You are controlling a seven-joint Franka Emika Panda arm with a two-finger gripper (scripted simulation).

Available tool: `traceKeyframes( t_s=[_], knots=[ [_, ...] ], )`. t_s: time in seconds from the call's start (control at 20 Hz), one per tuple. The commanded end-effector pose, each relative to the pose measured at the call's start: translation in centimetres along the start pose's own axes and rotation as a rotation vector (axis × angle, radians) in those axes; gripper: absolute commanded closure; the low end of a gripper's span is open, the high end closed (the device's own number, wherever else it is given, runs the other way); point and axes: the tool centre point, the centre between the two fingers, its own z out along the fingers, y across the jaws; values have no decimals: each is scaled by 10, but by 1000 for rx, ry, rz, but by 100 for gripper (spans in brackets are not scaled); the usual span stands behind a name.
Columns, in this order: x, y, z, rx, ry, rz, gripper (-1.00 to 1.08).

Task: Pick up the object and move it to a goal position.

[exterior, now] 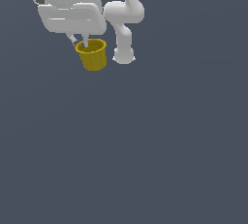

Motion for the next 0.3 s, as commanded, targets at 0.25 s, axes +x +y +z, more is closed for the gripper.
traceKeyframes(
  t_s=[0.25],
  knots=[
    [3,4,-14,0,2,-1,108]
  ],
)
